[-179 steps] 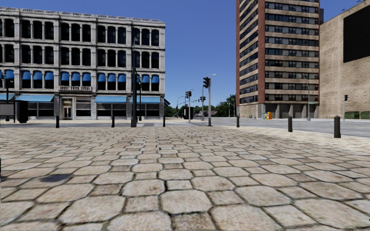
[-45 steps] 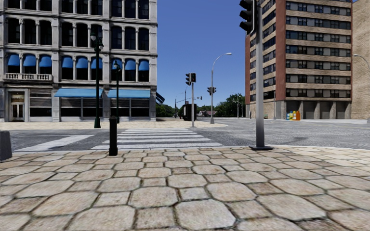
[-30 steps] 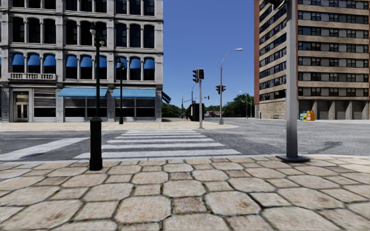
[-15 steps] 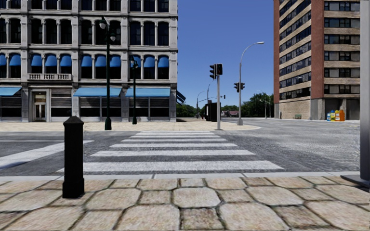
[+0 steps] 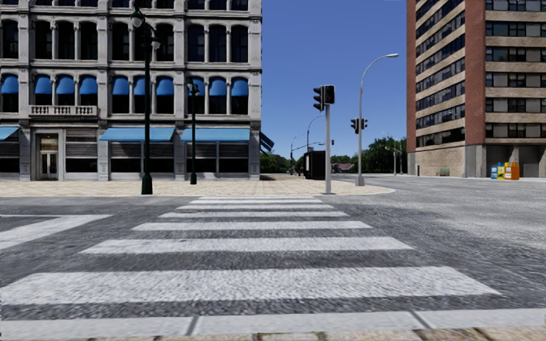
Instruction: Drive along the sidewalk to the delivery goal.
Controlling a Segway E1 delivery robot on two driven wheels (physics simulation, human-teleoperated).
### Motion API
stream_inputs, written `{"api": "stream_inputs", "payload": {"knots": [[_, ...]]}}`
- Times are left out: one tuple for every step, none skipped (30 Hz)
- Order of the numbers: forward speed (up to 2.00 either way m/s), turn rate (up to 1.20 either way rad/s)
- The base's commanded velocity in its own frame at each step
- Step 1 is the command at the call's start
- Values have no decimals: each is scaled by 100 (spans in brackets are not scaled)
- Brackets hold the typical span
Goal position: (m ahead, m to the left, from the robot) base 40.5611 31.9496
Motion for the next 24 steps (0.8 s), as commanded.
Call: {"api": "stream_inputs", "payload": {"knots": [[200,16],[200,23],[200,25],[200,25],[200,25],[200,25],[200,25],[200,25],[200,25],[200,25],[200,24],[200,4],[200,4],[200,0],[200,0],[200,0],[200,0],[200,0],[200,0],[200,0],[200,0],[200,0],[200,0],[200,0]]}}
